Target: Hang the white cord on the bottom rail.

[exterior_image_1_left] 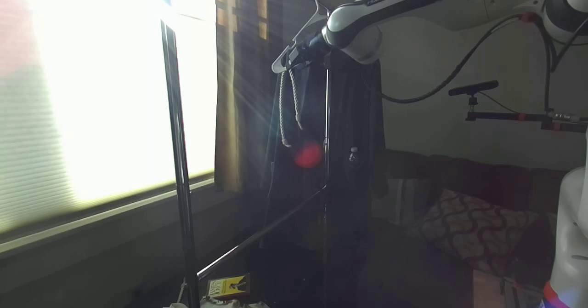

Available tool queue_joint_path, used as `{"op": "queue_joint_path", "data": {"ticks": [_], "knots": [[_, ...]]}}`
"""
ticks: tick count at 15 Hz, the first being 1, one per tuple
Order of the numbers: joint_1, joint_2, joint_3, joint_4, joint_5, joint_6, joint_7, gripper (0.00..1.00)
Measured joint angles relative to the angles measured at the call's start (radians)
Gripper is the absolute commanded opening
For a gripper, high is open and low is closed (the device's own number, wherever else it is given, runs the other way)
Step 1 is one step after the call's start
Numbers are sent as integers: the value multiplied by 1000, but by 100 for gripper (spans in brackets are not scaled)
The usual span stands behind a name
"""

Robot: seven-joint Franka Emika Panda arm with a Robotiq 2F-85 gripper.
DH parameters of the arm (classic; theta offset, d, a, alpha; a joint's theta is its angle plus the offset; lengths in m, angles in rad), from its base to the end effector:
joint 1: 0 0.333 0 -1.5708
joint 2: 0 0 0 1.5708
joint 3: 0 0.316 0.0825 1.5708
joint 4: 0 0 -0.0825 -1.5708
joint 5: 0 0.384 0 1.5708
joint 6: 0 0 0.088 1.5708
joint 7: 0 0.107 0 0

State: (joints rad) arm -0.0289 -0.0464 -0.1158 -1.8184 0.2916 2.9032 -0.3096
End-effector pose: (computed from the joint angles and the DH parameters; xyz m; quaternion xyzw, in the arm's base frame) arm 0.5854 -0.1047 0.6879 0.8407 -0.0331 0.5403 0.0152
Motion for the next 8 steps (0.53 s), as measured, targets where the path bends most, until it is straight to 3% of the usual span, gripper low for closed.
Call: {"op": "queue_joint_path", "data": {"ticks": [2, 4, 5, 7, 8], "knots": [[0, 3, 0, 6, 0, 0, 0, 5], [0, 6, 0, 10, 0, 0, 0, 0], [0, 8, 1, 12, 0, 0, 0, 33], [0, 10, 0, 13, 0, 0, 0, 29], [0, 10, 0, 14, 0, 0, 0, 34]]}}
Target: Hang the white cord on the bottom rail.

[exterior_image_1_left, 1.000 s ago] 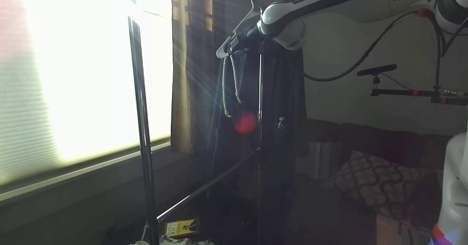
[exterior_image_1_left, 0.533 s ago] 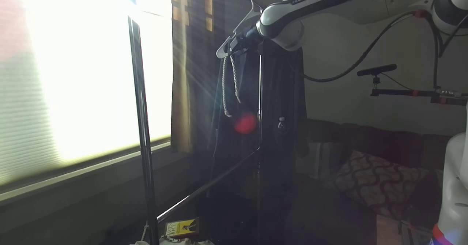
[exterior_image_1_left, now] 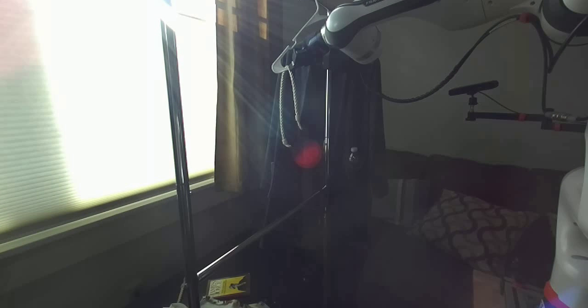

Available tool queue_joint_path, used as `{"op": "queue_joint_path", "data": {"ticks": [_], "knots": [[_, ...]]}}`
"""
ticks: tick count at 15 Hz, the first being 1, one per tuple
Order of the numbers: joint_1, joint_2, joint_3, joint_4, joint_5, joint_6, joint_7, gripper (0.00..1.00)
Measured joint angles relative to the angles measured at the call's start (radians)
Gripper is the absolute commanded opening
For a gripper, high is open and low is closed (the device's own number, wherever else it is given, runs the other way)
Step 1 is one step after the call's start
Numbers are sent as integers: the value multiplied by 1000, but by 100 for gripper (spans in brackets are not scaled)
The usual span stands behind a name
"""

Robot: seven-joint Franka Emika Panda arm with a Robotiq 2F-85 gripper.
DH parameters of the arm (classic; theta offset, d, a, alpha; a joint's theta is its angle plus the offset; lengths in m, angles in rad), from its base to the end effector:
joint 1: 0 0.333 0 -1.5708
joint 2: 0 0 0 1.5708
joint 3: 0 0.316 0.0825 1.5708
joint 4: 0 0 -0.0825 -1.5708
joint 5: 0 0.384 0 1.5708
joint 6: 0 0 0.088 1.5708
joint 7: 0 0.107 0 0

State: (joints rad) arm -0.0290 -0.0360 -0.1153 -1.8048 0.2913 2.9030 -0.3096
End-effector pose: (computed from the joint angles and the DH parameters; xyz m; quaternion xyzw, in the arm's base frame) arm 0.5887 -0.1045 0.6889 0.8399 -0.0324 0.5415 0.0158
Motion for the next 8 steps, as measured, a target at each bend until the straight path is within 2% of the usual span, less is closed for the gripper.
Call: {"op": "queue_joint_path", "data": {"ticks": [8], "knots": [[0, 1, 0, 0, 0, 0, 6, 95]]}}
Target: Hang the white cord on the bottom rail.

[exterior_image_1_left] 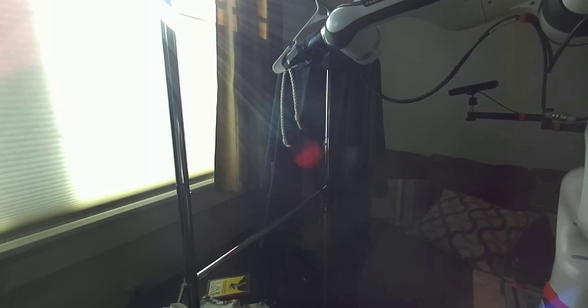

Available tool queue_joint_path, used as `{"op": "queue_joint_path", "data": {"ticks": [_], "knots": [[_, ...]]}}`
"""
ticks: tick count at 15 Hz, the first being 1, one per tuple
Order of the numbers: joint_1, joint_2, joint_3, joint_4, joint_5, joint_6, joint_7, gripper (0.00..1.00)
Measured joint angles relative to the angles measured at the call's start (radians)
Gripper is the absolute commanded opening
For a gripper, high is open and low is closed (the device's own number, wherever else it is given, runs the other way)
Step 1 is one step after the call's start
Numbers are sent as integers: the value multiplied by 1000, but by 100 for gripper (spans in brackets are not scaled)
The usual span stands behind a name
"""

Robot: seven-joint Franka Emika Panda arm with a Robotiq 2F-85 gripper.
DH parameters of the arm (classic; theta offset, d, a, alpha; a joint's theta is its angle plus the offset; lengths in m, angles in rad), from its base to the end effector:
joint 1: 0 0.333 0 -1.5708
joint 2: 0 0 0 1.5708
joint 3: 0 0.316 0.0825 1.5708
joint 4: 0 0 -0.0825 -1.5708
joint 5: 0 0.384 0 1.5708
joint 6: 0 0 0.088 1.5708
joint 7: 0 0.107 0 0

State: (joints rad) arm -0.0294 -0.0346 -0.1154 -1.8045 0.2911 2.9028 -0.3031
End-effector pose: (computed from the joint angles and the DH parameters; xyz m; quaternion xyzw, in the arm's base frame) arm 0.5891 -0.1047 0.6882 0.8402 -0.0352 0.5410 0.0143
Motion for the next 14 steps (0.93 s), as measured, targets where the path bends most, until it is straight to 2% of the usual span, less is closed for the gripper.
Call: {"op": "queue_joint_path", "data": {"ticks": [2, 7, 11, 14], "knots": [[0, 0, 0, 0, 0, 0, 5, 100], [-1, 0, 0, 0, -8, 0, 23, 100], [-23, 2, 0, 0, -100, 0, 140, 100], [-25, 2, 1, 0, -113, 0, 181, 100]]}}
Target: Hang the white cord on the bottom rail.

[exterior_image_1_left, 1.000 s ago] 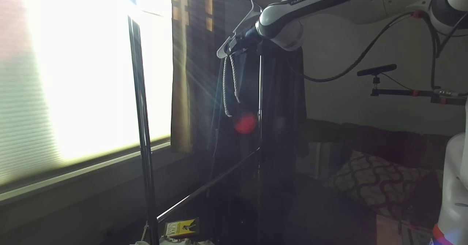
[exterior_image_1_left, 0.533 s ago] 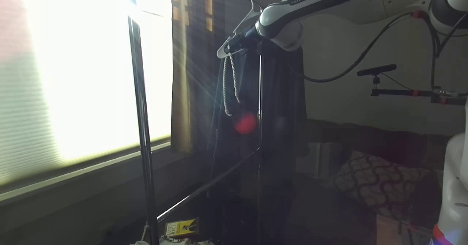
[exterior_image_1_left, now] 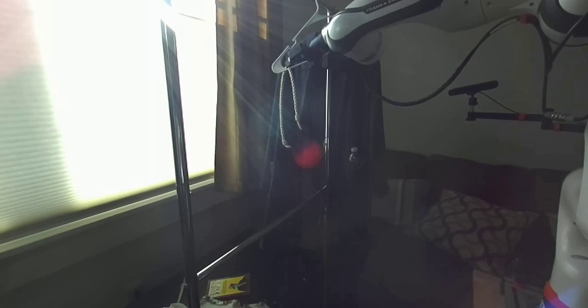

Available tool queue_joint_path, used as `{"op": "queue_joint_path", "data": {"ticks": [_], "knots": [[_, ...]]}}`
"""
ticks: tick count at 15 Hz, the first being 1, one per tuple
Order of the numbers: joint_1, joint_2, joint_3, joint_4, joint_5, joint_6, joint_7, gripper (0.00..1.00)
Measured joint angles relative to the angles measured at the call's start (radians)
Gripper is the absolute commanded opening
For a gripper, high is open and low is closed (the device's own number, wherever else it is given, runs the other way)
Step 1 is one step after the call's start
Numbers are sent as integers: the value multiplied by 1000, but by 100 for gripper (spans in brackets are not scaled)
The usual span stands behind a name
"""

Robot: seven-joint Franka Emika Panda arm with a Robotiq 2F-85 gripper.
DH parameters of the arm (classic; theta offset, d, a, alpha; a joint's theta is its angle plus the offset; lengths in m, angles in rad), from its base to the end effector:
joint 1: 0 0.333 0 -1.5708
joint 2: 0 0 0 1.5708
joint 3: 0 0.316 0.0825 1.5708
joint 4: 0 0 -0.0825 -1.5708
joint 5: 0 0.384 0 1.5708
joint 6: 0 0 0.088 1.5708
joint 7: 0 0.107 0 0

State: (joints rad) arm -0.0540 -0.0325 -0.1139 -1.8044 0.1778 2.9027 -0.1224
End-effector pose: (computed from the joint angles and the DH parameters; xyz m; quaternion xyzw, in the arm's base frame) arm 0.5887 -0.1119 0.6886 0.8393 -0.0817 0.5373 0.0123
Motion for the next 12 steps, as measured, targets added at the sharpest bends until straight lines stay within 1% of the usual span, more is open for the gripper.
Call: {"op": "queue_joint_path", "data": {"ticks": [6, 11, 12], "knots": [[1, 0, 4, 0, -5, -7, 49, 100], [2, 0, 4, 0, -5, -7, 51, 100], [-1, 3, 3, 0, -35, 19, 58, 100]]}}
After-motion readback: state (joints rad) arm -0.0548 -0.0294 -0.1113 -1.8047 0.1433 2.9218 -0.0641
